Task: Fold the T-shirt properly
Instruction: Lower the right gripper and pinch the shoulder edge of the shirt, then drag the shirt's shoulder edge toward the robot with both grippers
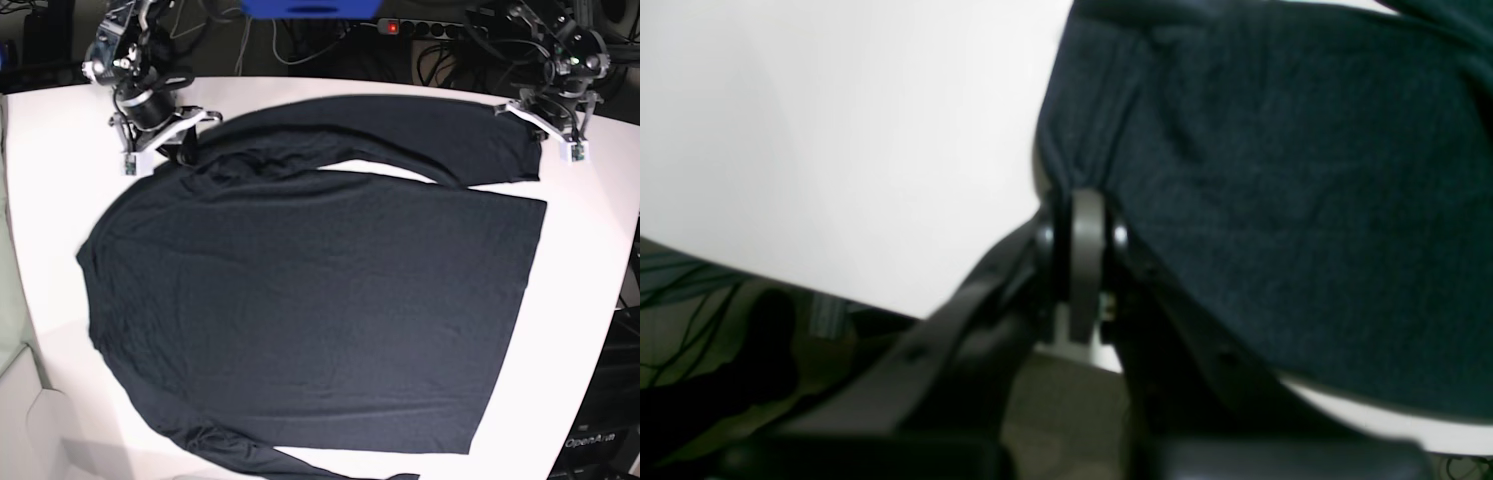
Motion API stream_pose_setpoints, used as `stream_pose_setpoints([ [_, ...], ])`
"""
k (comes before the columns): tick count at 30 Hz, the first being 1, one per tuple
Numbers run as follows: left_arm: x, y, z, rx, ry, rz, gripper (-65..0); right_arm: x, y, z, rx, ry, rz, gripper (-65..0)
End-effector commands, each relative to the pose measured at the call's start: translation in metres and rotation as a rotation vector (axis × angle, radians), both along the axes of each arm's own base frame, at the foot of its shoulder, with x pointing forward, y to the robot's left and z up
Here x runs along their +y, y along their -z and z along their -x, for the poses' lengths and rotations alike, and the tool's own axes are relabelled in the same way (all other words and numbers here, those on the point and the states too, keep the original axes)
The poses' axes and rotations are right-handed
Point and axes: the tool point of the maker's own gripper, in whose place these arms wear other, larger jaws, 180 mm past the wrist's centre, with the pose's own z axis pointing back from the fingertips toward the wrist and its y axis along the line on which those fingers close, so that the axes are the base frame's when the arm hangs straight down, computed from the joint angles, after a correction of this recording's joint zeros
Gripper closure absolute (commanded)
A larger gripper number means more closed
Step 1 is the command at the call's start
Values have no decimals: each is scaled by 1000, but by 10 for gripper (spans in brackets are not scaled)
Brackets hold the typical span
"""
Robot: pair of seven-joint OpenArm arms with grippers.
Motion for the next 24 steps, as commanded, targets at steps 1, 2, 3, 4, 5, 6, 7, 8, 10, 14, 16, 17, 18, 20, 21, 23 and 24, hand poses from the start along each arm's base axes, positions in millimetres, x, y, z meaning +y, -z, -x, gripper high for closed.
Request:
stream_pose_setpoints([
  [1, -6, 22, 33, 176, 16, 7, 0, -2, -6, -4, -24, -4, 5, -32],
  [2, -6, 22, 33, 176, 16, 7, 0, -2, -6, -4, -26, -5, 7, -17],
  [3, -6, 22, 33, 176, 16, 7, 0, -4, -6, -4, -26, -7, 11, -7],
  [4, -6, 22, 33, 176, 16, 7, 0, -4, -6, -4, -26, -7, 11, -2],
  [5, -6, 22, 33, 175, 16, 7, 0, -4, -8, -5, -30, -6, 12, 0],
  [6, -6, 22, 32, 174, 18, 7, 0, -4, -10, -6, -38, -6, 15, 0],
  [7, -6, 21, 32, 173, 18, 6, 0, -4, -11, -7, -40, -7, 17, 0],
  [8, -6, 21, 32, 173, 18, 6, 0, -8, -14, -8, -48, -11, 30, 0],
  [10, -6, 21, 31, 170, 18, 6, 0, -11, -20, -11, -63, -16, 44, 0],
  [14, -5, 18, 27, 161, 17, 1, 0, -15, -36, -17, -105, -22, 75, 0],
  [16, -2, 12, 23, 145, 19, -17, 0, -15, -41, -19, -120, -25, 83, 0],
  [17, 0, 7, 21, 136, 19, -30, 0, -16, -44, -20, -127, -27, 87, 0],
  [18, 2, 3, 19, 126, 20, -42, 0, -16, -46, -20, -131, -27, 89, 0],
  [20, 5, -5, 14, 108, 21, -60, 0, -11, -47, -22, -136, -42, 86, 0],
  [21, 5, -10, 7, 90, 22, -68, 0, -9, -47, -23, -138, -50, 86, 0],
  [23, 5, -10, 5, 102, 20, -66, 0, -3, -48, -24, -142, -70, 84, 0],
  [24, 5, -10, 6, 117, 19, -65, 0, -2, -48, -24, -141, -79, 84, 0],
])
